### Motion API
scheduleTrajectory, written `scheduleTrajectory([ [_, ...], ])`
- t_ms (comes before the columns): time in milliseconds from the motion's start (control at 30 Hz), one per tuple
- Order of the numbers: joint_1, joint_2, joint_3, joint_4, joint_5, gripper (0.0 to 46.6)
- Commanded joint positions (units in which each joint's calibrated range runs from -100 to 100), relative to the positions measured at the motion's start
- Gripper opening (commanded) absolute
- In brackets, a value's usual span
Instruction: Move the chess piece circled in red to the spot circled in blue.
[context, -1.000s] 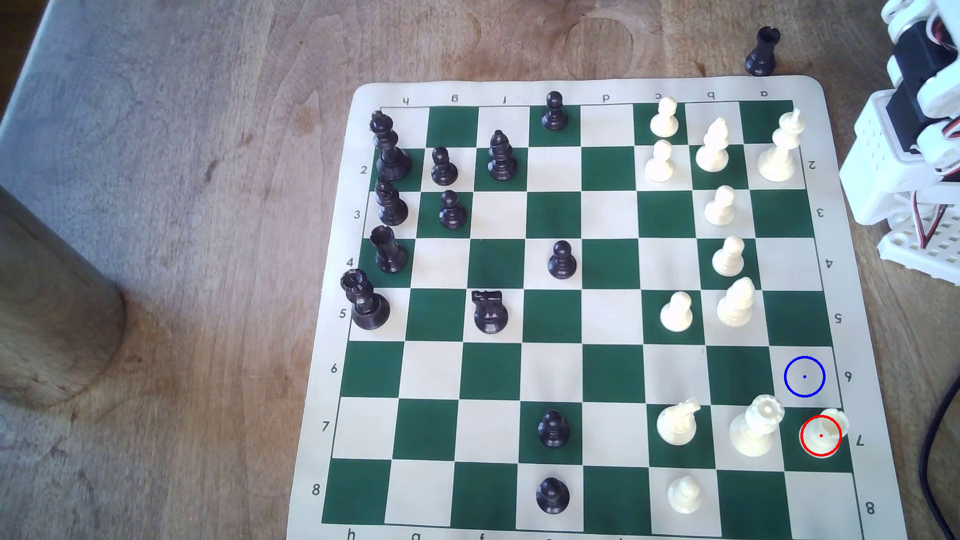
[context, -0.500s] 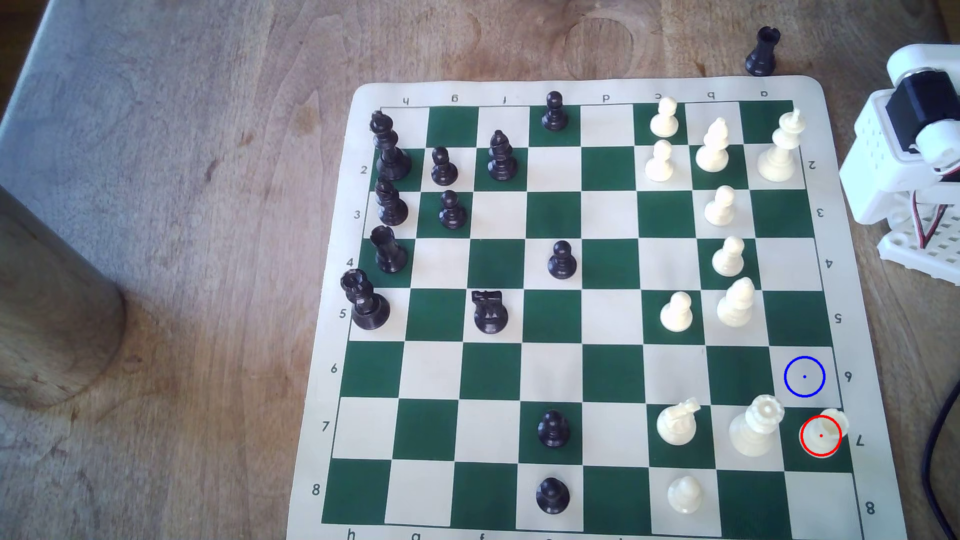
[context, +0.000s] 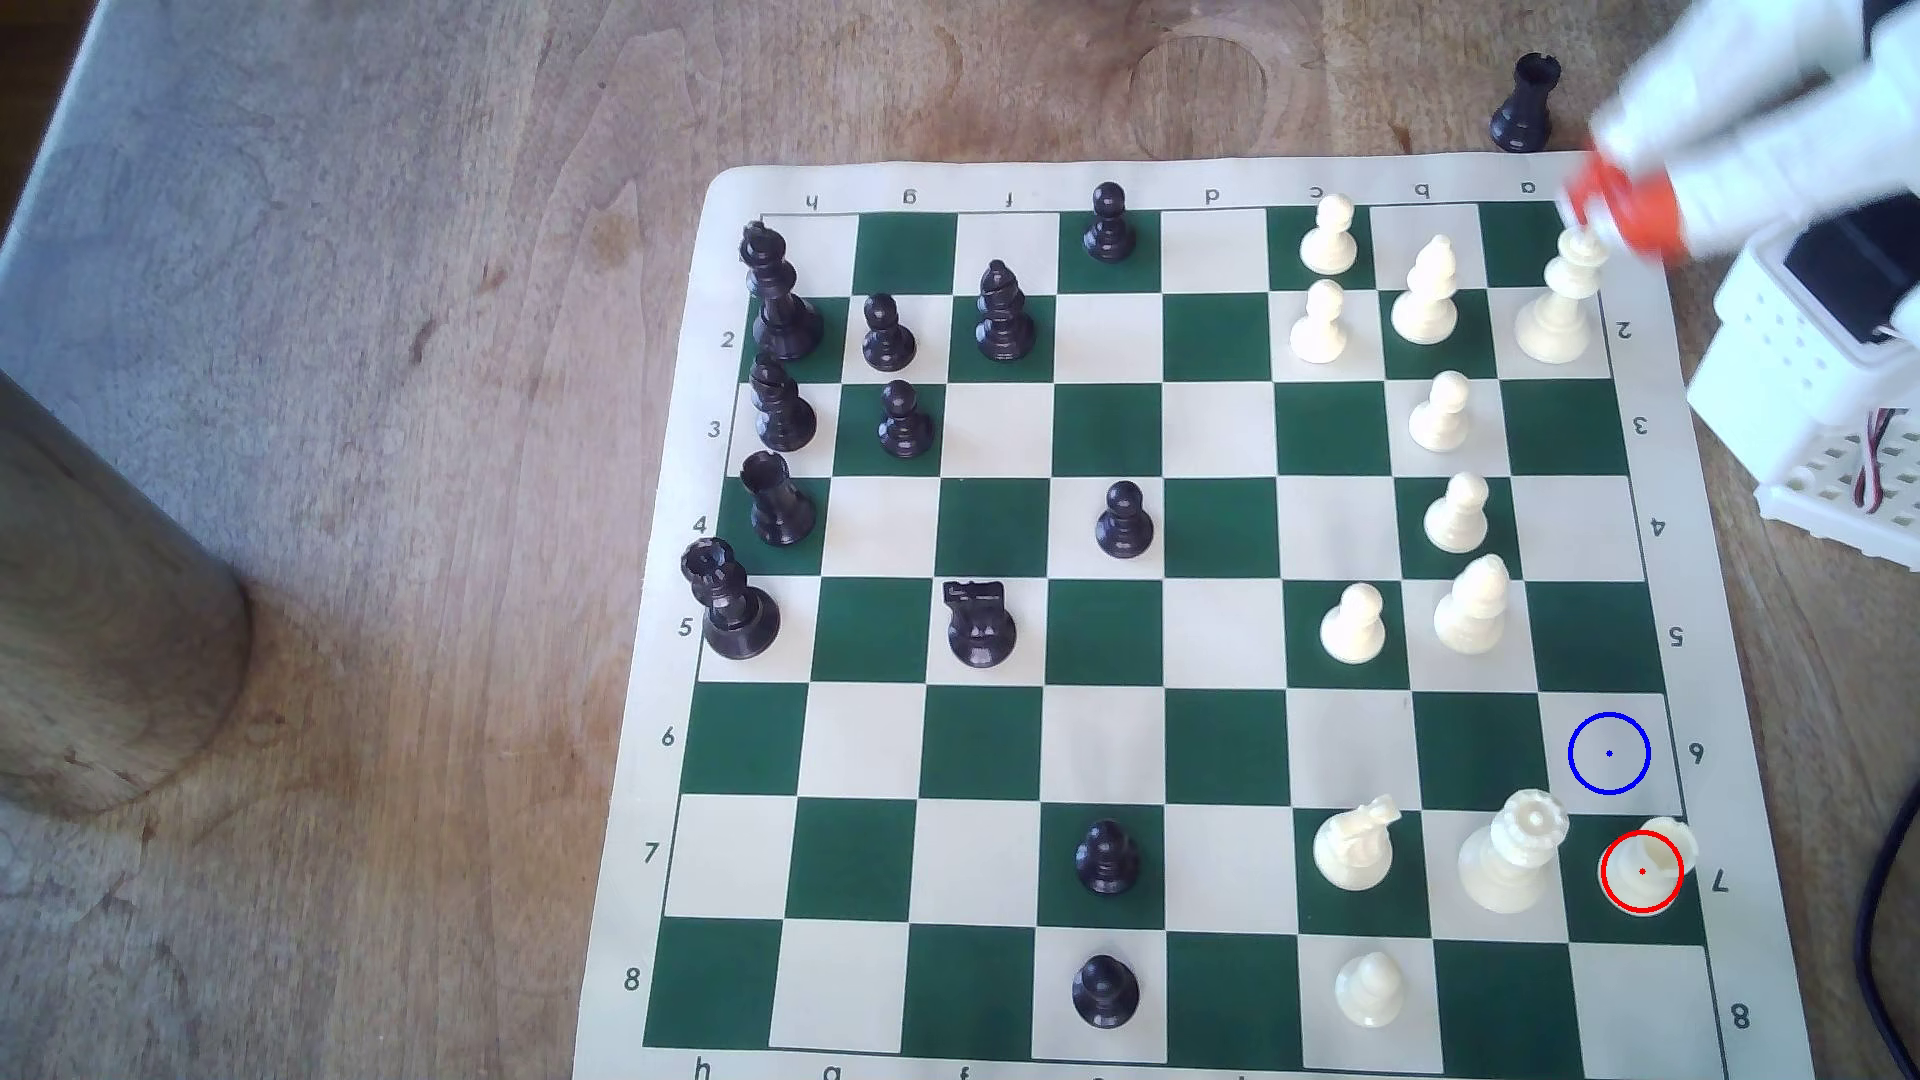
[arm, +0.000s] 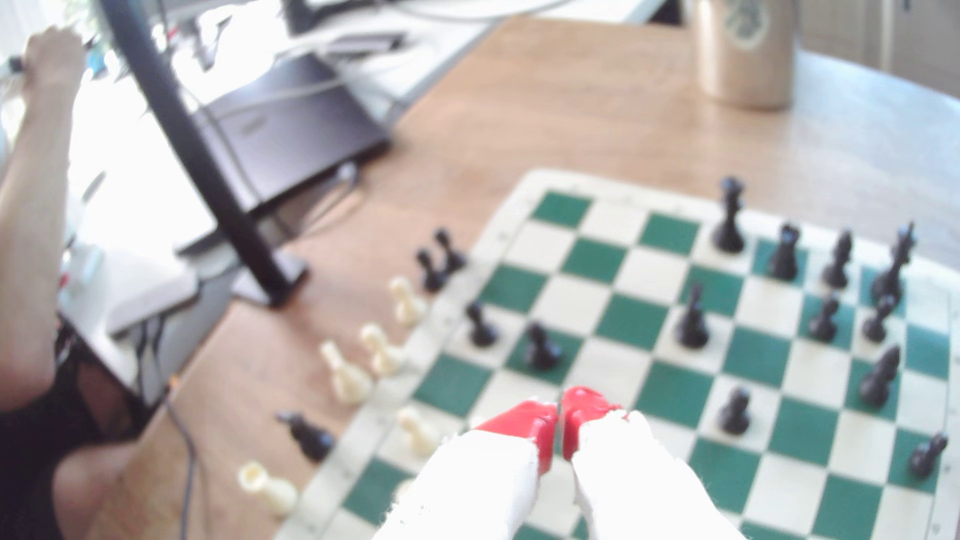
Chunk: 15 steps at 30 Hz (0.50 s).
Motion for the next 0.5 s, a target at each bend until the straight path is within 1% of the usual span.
scheduleTrajectory([
  [0, -9.11, 9.08, -5.07, 2.52, -5.37, 0.3],
  [33, -11.62, 11.38, -5.07, 2.69, -7.81, 0.3],
  [67, -12.95, 13.07, -5.25, 2.69, -10.35, 0.3],
  [133, -14.36, 17.66, -6.61, 4.00, -15.04, 0.3],
  [233, -15.76, 23.69, -6.97, 4.57, -19.54, 0.2],
  [467, -18.50, 28.95, -5.79, 4.24, -23.83, 0.2],
])
